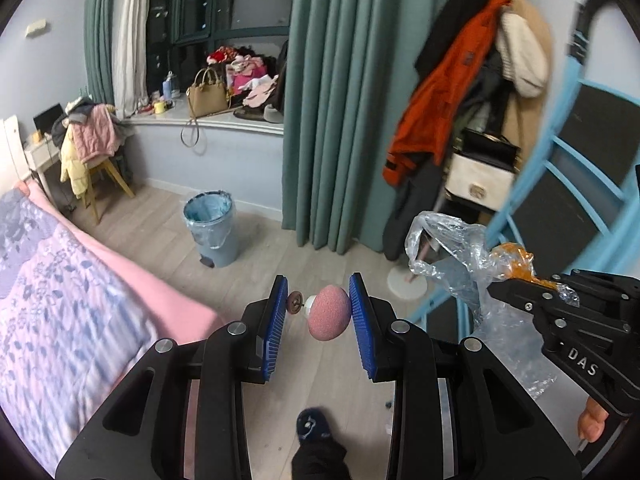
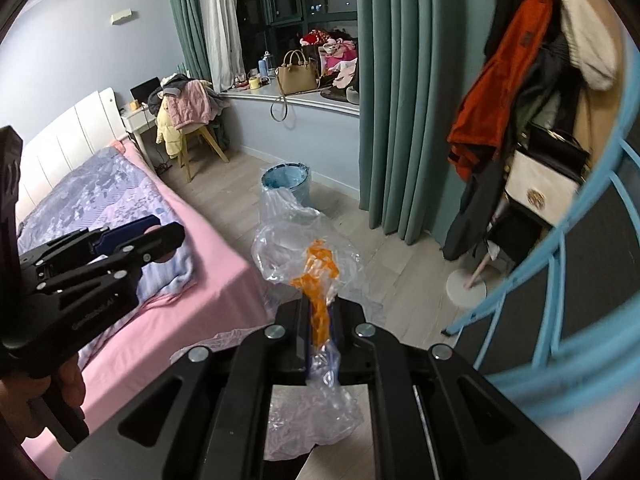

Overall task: Collect trash
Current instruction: 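Lift the pink ball and clear bag and carry both toward the blue bin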

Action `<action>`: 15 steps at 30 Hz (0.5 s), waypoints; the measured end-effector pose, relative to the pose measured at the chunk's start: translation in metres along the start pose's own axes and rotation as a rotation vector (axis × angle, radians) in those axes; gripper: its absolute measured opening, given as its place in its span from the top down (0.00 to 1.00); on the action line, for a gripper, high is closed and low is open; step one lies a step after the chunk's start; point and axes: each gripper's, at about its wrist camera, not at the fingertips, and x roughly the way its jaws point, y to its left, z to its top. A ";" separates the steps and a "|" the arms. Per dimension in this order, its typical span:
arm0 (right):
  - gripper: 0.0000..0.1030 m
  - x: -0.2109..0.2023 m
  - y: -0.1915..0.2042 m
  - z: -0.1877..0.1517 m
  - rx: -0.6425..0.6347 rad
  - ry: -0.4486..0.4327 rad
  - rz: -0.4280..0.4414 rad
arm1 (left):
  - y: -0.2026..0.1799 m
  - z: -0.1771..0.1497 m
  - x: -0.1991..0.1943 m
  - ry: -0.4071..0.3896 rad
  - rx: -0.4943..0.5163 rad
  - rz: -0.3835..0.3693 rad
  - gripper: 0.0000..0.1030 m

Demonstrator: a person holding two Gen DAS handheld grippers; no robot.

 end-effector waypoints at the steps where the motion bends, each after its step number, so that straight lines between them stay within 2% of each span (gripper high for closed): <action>1: 0.93 0.015 -0.002 0.015 -0.012 0.010 -0.001 | 0.010 0.016 0.024 0.008 -0.006 0.012 0.71; 7: 0.93 0.092 -0.013 0.102 -0.082 0.054 0.024 | 0.048 0.088 0.098 0.024 -0.001 0.001 0.71; 11: 0.93 0.130 -0.021 0.141 -0.103 0.063 0.049 | 0.068 0.132 0.145 0.040 -0.005 0.010 0.71; 15: 0.93 0.172 -0.024 0.184 -0.147 0.064 0.089 | 0.079 0.160 0.171 0.036 -0.032 0.038 0.71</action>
